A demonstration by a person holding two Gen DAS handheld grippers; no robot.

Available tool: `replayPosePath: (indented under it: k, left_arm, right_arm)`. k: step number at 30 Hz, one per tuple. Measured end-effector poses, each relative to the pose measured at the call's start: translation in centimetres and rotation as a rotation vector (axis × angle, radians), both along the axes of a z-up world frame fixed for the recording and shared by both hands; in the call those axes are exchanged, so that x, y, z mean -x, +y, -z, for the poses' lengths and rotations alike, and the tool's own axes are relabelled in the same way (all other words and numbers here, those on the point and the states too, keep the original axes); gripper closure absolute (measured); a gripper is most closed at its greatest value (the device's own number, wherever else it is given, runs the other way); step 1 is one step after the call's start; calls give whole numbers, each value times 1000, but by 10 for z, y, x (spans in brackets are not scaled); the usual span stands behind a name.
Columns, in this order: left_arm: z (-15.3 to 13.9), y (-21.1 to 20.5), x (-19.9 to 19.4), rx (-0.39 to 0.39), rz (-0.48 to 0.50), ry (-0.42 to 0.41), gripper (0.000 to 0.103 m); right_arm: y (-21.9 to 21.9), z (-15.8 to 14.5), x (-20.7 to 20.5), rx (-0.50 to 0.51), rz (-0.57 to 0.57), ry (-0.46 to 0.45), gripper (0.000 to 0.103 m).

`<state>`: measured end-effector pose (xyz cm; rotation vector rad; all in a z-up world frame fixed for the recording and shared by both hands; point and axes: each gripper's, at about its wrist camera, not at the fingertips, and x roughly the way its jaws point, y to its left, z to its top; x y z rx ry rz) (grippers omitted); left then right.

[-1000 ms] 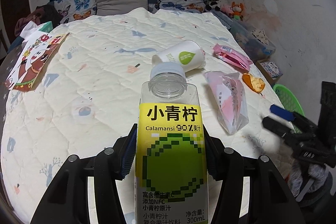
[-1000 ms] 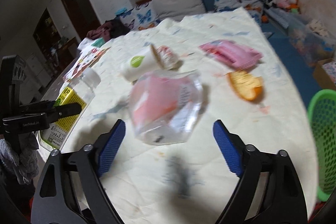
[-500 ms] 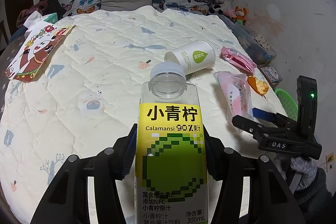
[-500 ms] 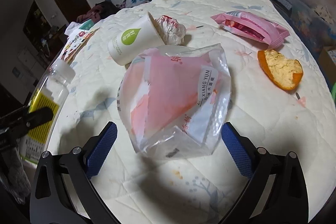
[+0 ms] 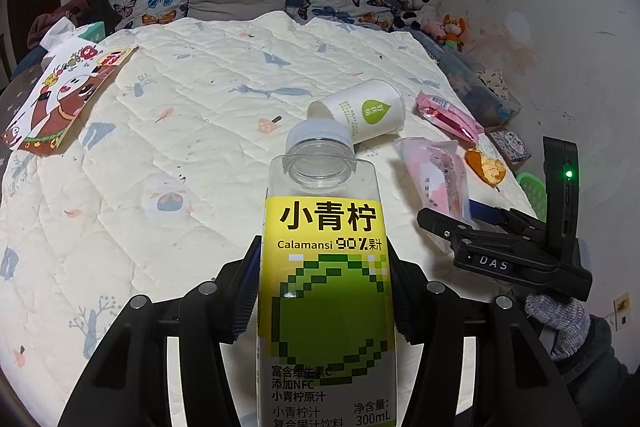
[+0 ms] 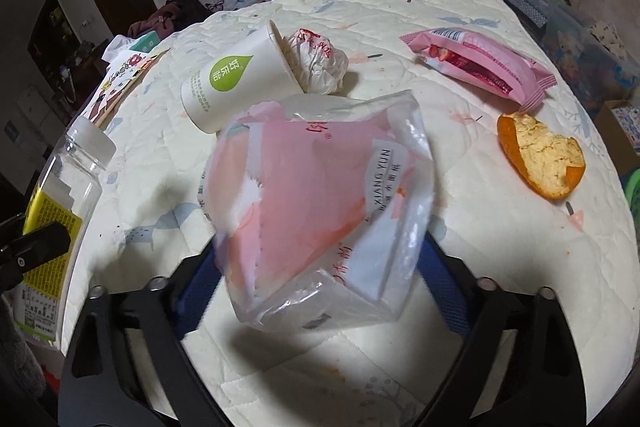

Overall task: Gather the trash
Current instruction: 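Carry the pink bag into the green basket and open the right tool while the left carries the bottle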

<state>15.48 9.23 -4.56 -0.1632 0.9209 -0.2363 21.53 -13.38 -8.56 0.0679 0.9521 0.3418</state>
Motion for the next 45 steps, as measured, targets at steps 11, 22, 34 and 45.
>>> replayPosePath:
  k: [11,22,34,45]
  left_arm:
    - [-8,-16,-3,10,35,-13,49]
    - [-20,-62,-9,12,129,-33,49]
    - [-31,-158,-24,3,287,-35,49]
    - [-34,-241,-37,-3,405,-23,49]
  right_arm:
    - [-23,-19,24,-85,4,-50,32]
    - [-87,-47,61,-127,114,-119,32]
    - [-230,-45,90,-74,389,-127,31]
    - [-329,-13,97,-14,550,-67,27]
